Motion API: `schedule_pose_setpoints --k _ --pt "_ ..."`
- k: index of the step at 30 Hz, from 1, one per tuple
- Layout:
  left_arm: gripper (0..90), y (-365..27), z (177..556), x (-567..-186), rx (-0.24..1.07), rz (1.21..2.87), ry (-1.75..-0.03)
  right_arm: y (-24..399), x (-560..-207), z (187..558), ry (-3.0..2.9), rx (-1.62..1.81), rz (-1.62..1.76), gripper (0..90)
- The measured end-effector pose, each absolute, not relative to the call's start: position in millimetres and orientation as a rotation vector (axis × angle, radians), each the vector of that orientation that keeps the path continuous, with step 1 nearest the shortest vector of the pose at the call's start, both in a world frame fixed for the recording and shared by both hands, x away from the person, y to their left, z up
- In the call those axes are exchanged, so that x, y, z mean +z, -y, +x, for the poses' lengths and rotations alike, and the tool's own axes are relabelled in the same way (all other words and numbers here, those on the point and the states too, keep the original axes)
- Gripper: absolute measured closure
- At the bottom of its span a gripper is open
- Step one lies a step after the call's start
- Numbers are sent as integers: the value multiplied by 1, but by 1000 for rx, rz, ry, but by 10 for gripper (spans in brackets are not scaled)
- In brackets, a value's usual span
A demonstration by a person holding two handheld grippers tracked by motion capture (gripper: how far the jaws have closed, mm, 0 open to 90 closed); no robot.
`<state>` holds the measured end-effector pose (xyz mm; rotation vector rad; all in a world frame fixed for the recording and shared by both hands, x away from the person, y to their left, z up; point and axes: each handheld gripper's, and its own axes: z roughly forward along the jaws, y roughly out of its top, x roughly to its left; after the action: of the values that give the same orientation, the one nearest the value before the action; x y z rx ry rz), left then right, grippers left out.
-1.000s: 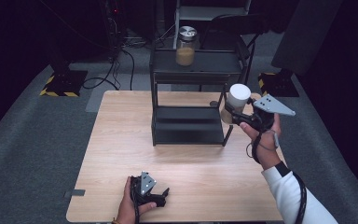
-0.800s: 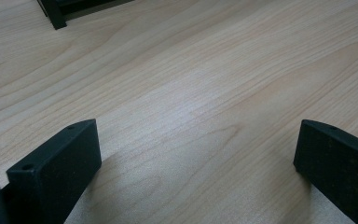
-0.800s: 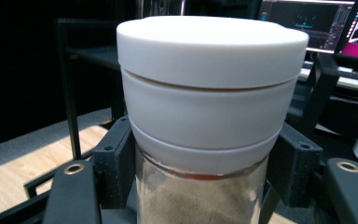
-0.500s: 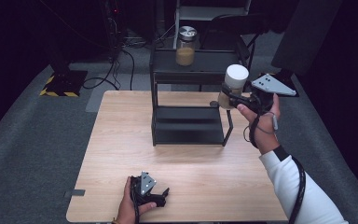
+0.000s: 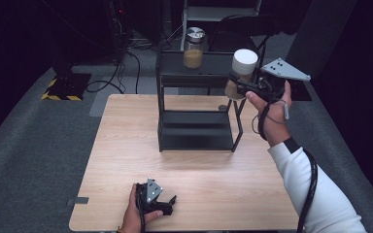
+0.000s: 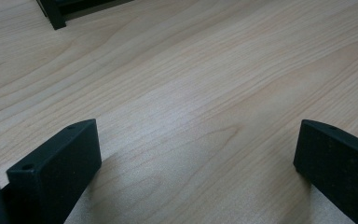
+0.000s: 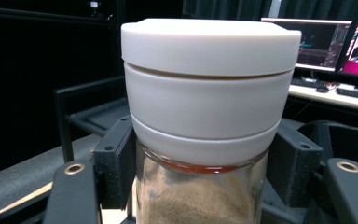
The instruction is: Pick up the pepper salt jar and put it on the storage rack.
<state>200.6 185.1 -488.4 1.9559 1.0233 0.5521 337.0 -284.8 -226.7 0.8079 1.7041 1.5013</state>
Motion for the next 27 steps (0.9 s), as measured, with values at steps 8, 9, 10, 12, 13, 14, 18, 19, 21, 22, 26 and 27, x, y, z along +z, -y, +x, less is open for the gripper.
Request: schedule_pose_setpoints --k 8,9,10,12,13,14,18,19,21,22,26,27 --pt "4 -185 201 -489 552 1955 -1023 274 -209 348 -1678 1507 795 343" --pt "3 -185 201 -489 552 1955 -1024 273 -207 350 -1673 1501 791 343" --pt "3 -185 201 -489 552 1955 -1024 272 -205 351 -1669 1497 794 343" --pt "3 -185 201 -489 552 1955 -1023 270 -204 354 -1658 1491 798 343" --pt "3 -185 201 -489 552 1955 -1023 269 -203 356 -1651 1490 798 343" --pt "4 -185 201 -489 552 1955 -1023 268 -202 358 -1646 1490 806 343" --pt "3 -185 201 -489 552 1955 -1023 264 -197 366 -1622 1481 812 343" --pt "3 -185 201 -489 552 1955 -1023 263 -196 367 -1615 1474 814 343" --pt "3 -185 201 -489 551 1956 -1022 261 -193 372 -1605 1477 816 343" --pt "3 -185 201 -489 551 1956 -1022 259 -191 374 -1599 1471 821 343" --pt "3 -185 201 -489 551 1956 -1021 253 -188 381 -1563 1468 832 343" --pt "3 -185 201 -489 551 1956 -1022 252 -188 383 -1558 1473 837 343"
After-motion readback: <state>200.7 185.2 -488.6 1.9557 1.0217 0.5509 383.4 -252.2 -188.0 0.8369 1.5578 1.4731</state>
